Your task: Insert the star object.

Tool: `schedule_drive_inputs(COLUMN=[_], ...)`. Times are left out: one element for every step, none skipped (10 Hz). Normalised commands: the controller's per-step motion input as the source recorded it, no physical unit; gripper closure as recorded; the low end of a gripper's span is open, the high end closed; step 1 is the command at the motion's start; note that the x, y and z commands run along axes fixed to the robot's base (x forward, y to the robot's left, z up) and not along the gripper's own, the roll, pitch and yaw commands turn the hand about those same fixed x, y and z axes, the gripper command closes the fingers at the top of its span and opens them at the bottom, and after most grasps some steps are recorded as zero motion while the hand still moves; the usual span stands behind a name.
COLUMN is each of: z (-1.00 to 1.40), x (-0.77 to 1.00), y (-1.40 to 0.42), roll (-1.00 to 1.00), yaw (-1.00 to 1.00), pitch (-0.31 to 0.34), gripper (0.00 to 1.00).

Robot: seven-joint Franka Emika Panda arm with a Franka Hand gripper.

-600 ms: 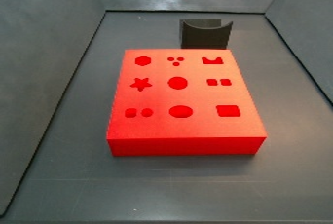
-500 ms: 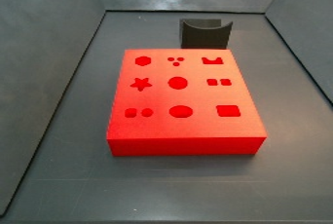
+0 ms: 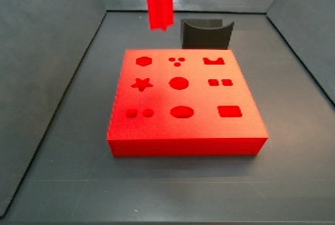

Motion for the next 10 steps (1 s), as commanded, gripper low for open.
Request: schedule_drive_inputs(z=[-0.36,-0.35,-0.39,-0.31,-0.49,-0.55,-0.48,-0.37,-0.28,-0.27], x=[0.0,0.13,0.03,0.0,-0.14,-0.26,-0.39,-0.36,-0.23,-0.25], y=[0.0,0.01,0.0,-0.05,-0.08,0.0,0.0,0.0,0.0,0.0], roll=[-0.24,-0.29,-0.09,0.03,0.0,0.02,0.09,0.13,0.1,0.12], yaw=[-0.83,-0.75,-0.59,-0.24,0.0,0.0,0.0,0.0,0.0,0.0], pitch=[-0.246,-0.221,-0.121,0.0,0.027,0.13,0.171,0.171,0.084,0.071], gripper=[1.0,1.0,1.0,1.0,1.0,1.0,1.0,1.0,1.0,1.0])
